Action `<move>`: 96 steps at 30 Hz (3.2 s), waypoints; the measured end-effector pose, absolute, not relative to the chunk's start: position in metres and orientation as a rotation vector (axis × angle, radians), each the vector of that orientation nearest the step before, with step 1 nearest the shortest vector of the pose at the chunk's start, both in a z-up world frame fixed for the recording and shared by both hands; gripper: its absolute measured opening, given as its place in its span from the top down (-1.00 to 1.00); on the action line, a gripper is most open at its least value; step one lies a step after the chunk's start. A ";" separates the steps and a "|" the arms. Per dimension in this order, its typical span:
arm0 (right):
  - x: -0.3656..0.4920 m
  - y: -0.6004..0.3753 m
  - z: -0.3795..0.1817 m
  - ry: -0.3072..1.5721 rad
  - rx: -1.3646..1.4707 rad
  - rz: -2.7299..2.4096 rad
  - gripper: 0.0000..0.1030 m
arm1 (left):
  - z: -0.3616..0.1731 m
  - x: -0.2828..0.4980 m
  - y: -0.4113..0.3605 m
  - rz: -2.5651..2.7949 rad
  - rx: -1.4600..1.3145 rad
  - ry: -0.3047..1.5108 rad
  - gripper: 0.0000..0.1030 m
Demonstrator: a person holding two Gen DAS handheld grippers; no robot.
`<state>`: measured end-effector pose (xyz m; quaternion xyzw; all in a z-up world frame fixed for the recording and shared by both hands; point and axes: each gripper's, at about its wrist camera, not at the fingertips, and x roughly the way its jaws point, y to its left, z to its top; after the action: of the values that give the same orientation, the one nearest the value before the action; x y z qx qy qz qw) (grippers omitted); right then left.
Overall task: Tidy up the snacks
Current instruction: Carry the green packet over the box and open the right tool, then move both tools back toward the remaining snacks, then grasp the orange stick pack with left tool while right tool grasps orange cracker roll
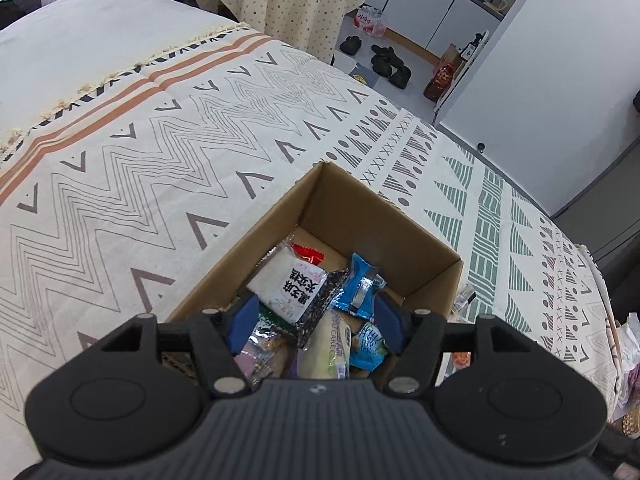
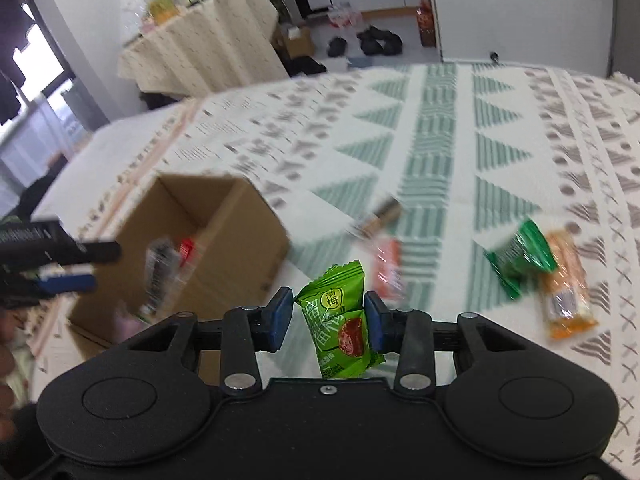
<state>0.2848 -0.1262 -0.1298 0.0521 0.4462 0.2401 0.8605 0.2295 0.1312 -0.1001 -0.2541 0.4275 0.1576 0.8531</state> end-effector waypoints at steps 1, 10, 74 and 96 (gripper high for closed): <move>0.284 -0.122 -0.124 0.927 0.116 0.515 0.26 | -0.099 0.227 0.133 0.332 -0.535 0.898 -0.25; 0.294 -0.075 -0.083 0.847 0.141 0.556 0.25 | -0.086 0.211 0.151 0.364 -0.557 0.903 -0.55; 0.236 -0.265 -0.102 0.719 0.209 0.309 -1.00 | -0.050 0.214 -0.008 0.151 -0.358 0.844 -1.00; 0.295 -0.267 -0.170 0.848 0.172 0.269 -0.94 | -0.148 0.306 -0.056 0.106 -0.332 0.973 -0.81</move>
<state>0.2947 -0.2668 -0.1696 0.0829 0.4096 0.1299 0.8992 0.3058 -0.0564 -0.1476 -0.1589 0.4651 0.0507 0.8694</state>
